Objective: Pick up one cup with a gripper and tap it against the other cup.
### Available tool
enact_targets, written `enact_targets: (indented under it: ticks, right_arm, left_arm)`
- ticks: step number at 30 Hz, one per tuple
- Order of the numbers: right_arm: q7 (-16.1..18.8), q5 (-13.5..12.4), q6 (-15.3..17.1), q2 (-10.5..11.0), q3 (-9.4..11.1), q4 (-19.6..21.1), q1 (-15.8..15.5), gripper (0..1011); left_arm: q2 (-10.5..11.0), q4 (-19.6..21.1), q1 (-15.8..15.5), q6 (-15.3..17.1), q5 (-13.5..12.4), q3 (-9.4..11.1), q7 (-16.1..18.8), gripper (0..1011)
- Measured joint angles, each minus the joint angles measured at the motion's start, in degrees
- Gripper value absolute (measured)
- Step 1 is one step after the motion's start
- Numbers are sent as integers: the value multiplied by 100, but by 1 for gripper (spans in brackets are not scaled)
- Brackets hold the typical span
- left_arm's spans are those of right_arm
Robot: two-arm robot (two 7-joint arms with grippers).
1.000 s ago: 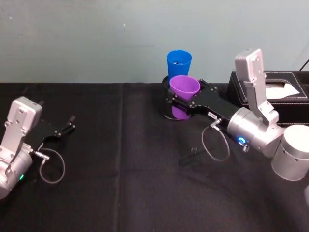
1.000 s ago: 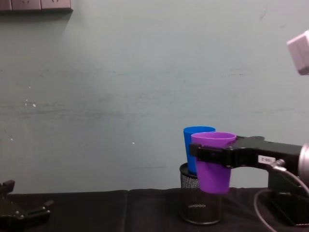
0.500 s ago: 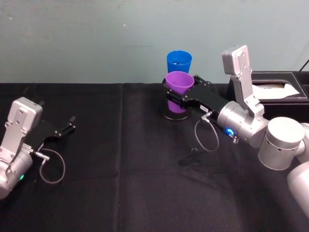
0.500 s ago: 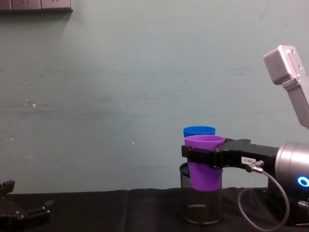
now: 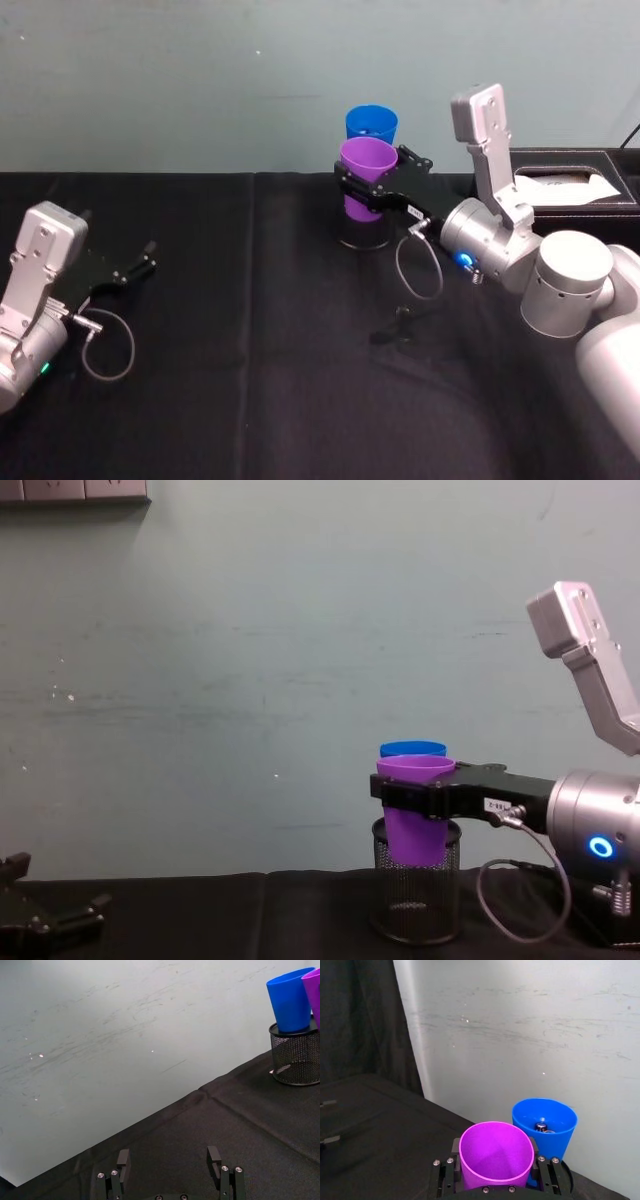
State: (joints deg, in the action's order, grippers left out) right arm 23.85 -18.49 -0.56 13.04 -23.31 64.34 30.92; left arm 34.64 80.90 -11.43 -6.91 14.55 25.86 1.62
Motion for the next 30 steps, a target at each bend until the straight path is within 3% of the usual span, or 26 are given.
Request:
enact_targets:
  ticks: [30]
  right_arm:
    - [-25,150,-53,-195,155,-393,226,747]
  left_arm:
    - [0,0,0,0,0,0,0,1000]
